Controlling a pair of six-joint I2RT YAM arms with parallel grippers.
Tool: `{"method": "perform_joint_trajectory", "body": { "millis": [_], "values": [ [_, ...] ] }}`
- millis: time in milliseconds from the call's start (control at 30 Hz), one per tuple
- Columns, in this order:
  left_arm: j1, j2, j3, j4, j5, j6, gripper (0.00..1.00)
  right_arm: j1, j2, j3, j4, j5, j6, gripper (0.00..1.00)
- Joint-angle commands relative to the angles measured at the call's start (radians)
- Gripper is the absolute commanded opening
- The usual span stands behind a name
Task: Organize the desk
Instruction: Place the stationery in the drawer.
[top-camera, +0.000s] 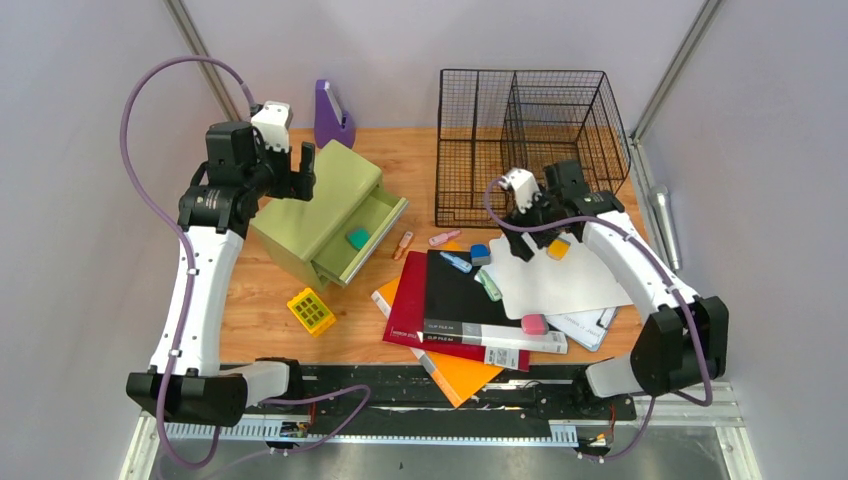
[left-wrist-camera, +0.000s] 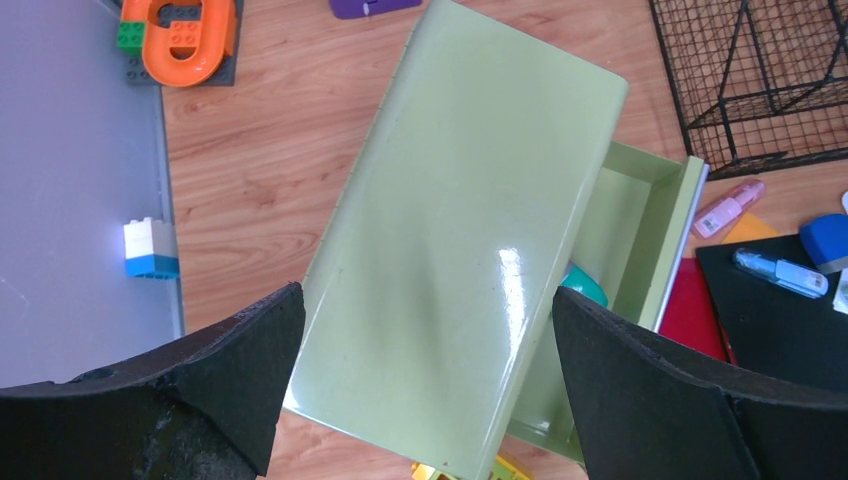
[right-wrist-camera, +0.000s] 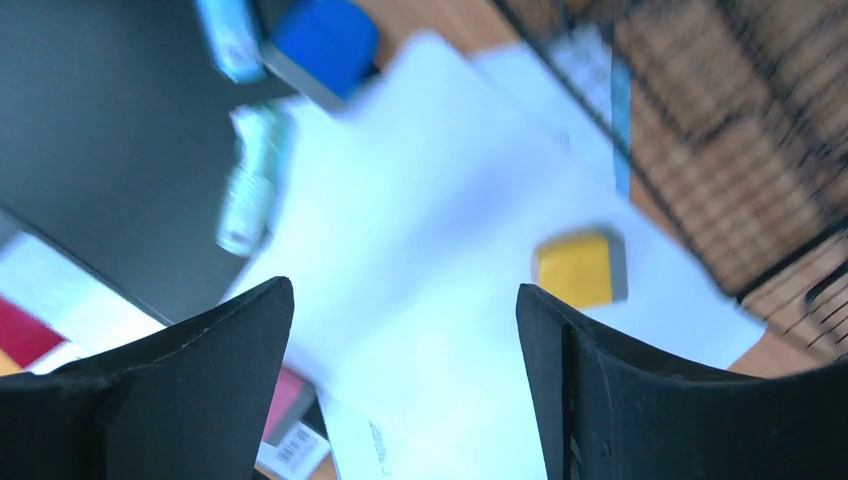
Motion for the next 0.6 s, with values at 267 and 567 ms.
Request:
{"method": "perform_joint_trajectory", "body": {
  "millis": [267, 567],
  "values": [
    [0.004, -0.041, -0.017, 0.036, 0.070, 0.016, 1.00, -0.260, 0.103, -0.282, 0.298, 0.196, -0.165, 0.87],
    [0.004, -0.056, -0.044, 0.049, 0.064, 0.024, 1.00, -0.302, 0.199, -0.275, 0.461, 0.167, -0.165, 0.88]
  ]
}}
